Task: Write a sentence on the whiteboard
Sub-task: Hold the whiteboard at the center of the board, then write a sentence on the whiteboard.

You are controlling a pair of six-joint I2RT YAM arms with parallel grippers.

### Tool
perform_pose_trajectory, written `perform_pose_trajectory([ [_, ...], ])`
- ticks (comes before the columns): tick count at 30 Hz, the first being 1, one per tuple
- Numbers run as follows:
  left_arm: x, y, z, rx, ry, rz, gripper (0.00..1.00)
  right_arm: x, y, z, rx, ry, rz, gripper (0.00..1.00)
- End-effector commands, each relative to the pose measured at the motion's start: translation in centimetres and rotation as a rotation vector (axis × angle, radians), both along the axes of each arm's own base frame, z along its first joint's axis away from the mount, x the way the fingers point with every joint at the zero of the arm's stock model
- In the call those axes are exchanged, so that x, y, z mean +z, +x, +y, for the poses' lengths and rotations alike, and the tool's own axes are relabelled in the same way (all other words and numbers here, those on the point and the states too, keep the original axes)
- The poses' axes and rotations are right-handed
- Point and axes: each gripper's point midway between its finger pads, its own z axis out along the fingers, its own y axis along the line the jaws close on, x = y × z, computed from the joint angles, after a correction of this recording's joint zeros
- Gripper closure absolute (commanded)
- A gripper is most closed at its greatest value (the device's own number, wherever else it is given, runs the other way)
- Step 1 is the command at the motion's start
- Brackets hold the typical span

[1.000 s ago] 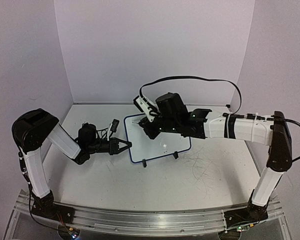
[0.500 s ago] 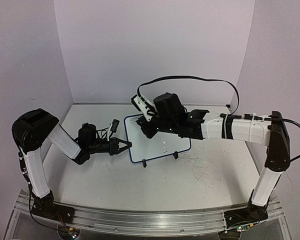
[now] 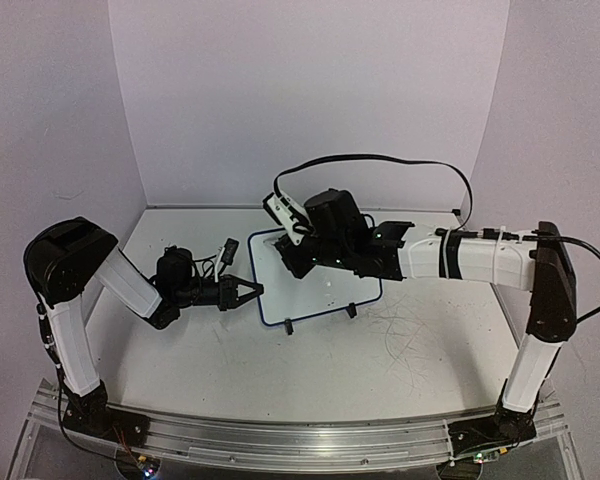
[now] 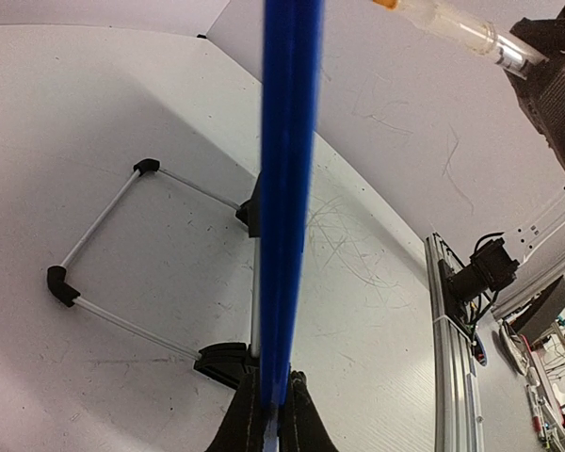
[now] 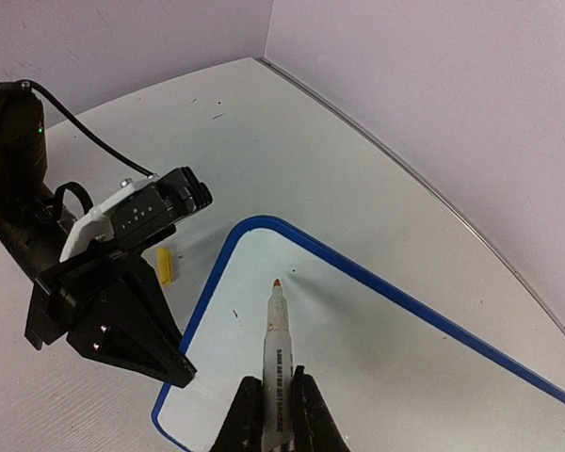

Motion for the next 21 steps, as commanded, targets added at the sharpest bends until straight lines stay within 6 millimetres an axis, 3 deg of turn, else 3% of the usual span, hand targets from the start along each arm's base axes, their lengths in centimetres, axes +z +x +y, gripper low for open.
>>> perform_pose_trajectory([
  [1,0.80,0.39,-0.14,0.003,-0.016,-0.022,1.00,2.01,0.54,0.74,-0.011,0.045,-0.046,1.00],
  [21,0.85,0.29,0.00,0.008,-0.012,-0.021,1.00,1.41,1.04,1.07,-0.023,0.038,-0.046,1.00],
])
